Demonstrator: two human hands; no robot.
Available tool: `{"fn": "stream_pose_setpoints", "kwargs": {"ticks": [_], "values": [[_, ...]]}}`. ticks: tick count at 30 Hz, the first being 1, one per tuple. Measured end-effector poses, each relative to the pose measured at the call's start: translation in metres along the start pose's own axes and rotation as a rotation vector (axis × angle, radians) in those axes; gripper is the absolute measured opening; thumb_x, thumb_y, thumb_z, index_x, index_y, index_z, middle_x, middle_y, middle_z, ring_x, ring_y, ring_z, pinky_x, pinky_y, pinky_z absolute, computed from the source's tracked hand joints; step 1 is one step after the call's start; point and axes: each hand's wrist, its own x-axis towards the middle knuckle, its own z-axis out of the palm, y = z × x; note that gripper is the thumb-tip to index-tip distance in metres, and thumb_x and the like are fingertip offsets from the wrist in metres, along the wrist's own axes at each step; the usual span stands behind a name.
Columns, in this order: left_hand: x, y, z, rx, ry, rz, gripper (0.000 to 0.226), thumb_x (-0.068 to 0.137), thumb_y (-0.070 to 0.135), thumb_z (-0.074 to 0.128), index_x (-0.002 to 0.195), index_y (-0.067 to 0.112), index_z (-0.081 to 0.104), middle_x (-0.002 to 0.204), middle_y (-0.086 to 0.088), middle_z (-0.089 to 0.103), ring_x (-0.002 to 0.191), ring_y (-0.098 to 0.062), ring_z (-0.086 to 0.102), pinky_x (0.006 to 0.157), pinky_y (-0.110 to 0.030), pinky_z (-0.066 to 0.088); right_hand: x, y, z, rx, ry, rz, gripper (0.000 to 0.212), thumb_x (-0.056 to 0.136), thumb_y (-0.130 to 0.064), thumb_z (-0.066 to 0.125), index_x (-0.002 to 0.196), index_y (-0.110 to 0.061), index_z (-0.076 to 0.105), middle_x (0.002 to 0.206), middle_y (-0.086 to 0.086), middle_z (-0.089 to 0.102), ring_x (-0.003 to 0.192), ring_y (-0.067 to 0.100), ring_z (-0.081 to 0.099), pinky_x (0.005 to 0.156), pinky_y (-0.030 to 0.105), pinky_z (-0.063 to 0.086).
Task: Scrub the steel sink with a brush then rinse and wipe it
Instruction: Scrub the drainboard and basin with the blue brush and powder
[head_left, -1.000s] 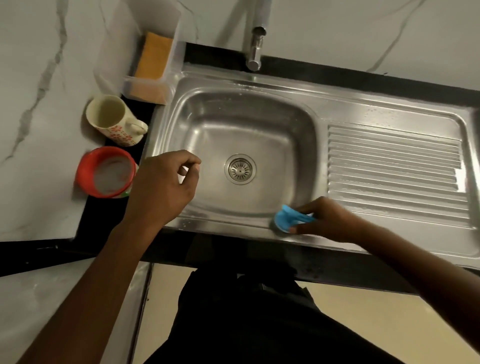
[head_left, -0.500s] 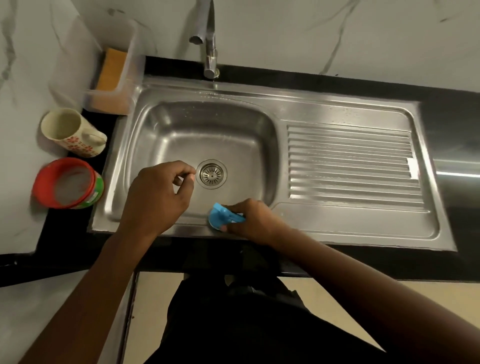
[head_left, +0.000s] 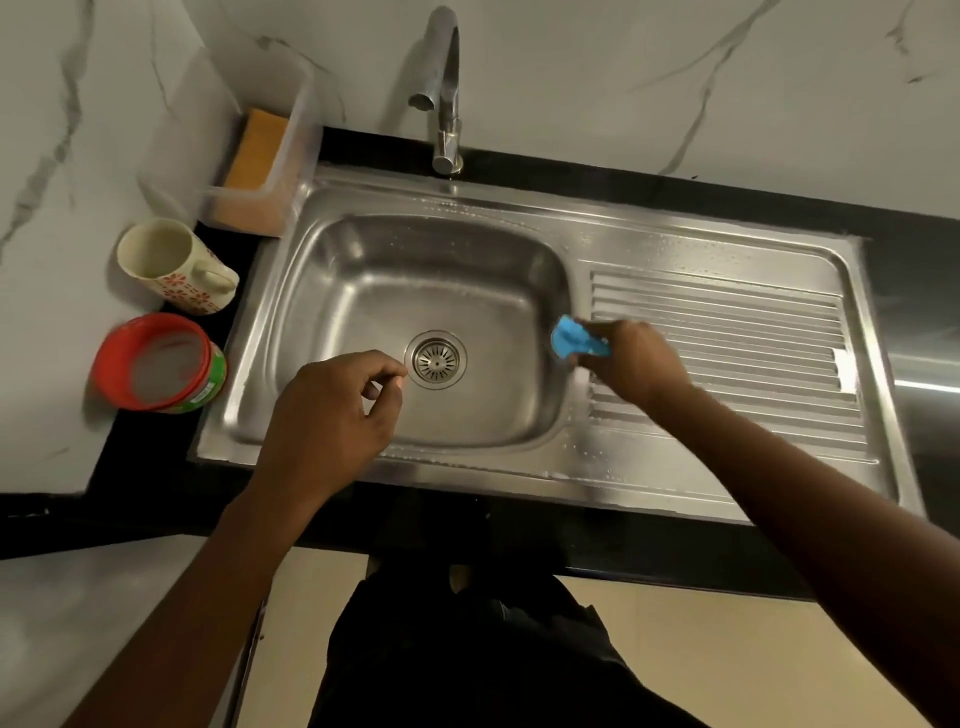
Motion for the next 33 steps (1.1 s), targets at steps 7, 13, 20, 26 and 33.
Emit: {"fn": "stream_pose_setpoints", "kwargs": {"ticks": [7, 13, 20, 26, 33], "values": [[0.005, -0.021, -0.013, 0.007, -0.011, -0.017, 0.013, 0.098, 0.026, 0.067, 0.106, 0.027, 0.078, 0.088, 0.017, 0.072, 0.081, 0.001, 0.066, 0.072, -0.033, 0.06, 0.069, -0.018, -0.012, 0.023, 0.043, 0.081, 0.056, 0.089, -0.044, 0.078, 0.139, -0.023, 0.064, 0.115, 0.007, 0.074, 0.086, 0.021, 0.063, 0.074, 0.033, 0.046], [0.018, -0.05, -0.023, -0.015, -0.015, -0.043, 0.011, 0.098, 0.025, 0.068, 0.104, 0.027, 0.078, 0.086, 0.016, 0.072, 0.081, 0.002, 0.066, 0.072, -0.03, 0.06, -0.014, -0.024, 0.001, -0.112, -0.083, 0.099, 0.053, 0.087, -0.047, 0.077, 0.138, -0.041, 0.062, 0.112, 0.008, 0.075, 0.099, 0.033, 0.071, 0.077, 0.038, 0.052], [0.021, -0.089, -0.038, -0.004, -0.086, -0.065, 0.012, 0.098, 0.025, 0.067, 0.104, 0.027, 0.077, 0.089, 0.016, 0.074, 0.084, -0.002, 0.068, 0.076, -0.028, 0.059, -0.06, -0.07, 0.018, -0.085, -0.368, 0.121, 0.049, 0.087, -0.049, 0.077, 0.134, -0.04, 0.067, 0.108, 0.003, 0.073, 0.095, 0.024, 0.069, 0.072, 0.031, 0.044], [0.015, -0.102, -0.053, 0.005, -0.057, -0.139, 0.018, 0.098, 0.022, 0.067, 0.112, 0.021, 0.078, 0.089, 0.014, 0.074, 0.084, 0.001, 0.068, 0.076, -0.022, 0.058, -0.011, -0.149, 0.055, 0.602, -0.463, 0.121, 0.029, 0.084, -0.047, 0.083, 0.105, -0.027, 0.079, 0.056, -0.007, 0.055, 0.043, 0.007, 0.044, 0.045, 0.024, 0.037], [0.009, -0.114, -0.063, -0.002, -0.001, -0.208, 0.017, 0.097, 0.026, 0.066, 0.111, 0.023, 0.075, 0.092, 0.017, 0.071, 0.086, -0.002, 0.069, 0.073, -0.025, 0.061, 0.011, -0.236, 0.108, 1.107, -0.652, 0.293, 0.036, 0.088, -0.044, 0.08, 0.116, -0.023, 0.073, 0.063, -0.003, 0.043, 0.046, 0.009, 0.032, 0.042, 0.022, 0.025]]}}
